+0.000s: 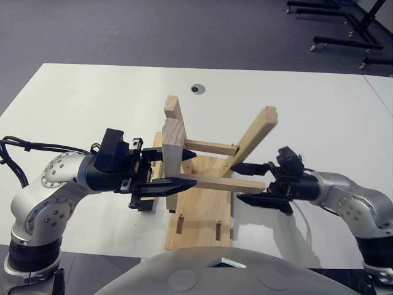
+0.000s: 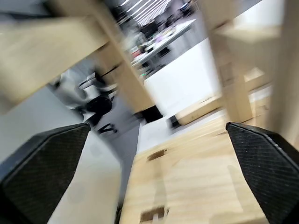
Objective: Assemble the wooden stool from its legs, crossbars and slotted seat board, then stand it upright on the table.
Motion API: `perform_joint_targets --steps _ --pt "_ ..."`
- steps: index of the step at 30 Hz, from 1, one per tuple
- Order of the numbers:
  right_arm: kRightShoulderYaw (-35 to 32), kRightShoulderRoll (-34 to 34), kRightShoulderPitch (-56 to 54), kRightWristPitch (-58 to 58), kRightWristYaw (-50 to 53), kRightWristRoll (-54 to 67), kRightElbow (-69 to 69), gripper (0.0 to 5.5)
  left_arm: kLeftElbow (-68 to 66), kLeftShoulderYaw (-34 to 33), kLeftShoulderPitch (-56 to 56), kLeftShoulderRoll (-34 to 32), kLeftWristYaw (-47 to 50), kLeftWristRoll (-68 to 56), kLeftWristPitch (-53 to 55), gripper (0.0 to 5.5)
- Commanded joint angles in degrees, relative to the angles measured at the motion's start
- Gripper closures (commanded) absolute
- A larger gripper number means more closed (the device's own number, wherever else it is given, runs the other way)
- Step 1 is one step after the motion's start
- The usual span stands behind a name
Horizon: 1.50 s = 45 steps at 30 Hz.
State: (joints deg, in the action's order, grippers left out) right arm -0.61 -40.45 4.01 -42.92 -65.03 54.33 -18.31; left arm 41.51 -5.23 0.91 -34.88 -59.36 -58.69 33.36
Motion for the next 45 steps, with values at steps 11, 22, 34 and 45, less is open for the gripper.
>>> perform_joint_targets --steps 11,22,34,45 --pt "-0.25 -2.76 -2.63 -2.97 -4.68 -0.97 1.87 0.15 3.33 3.06 8.65 2.24 2.34 4.07 -5.91 3.46" --pt "14.28 2.44 -5.33 8.72 -5.74 -17.86 3.15 0.15 2.21 6.40 8.08 0.96 -0.64 2.50 -5.85 3.46" --pt "9.13 0.85 -3.64 7.36 -6.72 -15.55 4.19 0.15 0.06 8.56 10.83 6.15 1.00 6.96 -13.26 3.46" --pt "0.12 -5.34 -1.63 5.41 -9.19 -12.90 6.06 0.15 -1.15 18.37 15.55 4.18 2.69 22.48 -18.08 3.46"
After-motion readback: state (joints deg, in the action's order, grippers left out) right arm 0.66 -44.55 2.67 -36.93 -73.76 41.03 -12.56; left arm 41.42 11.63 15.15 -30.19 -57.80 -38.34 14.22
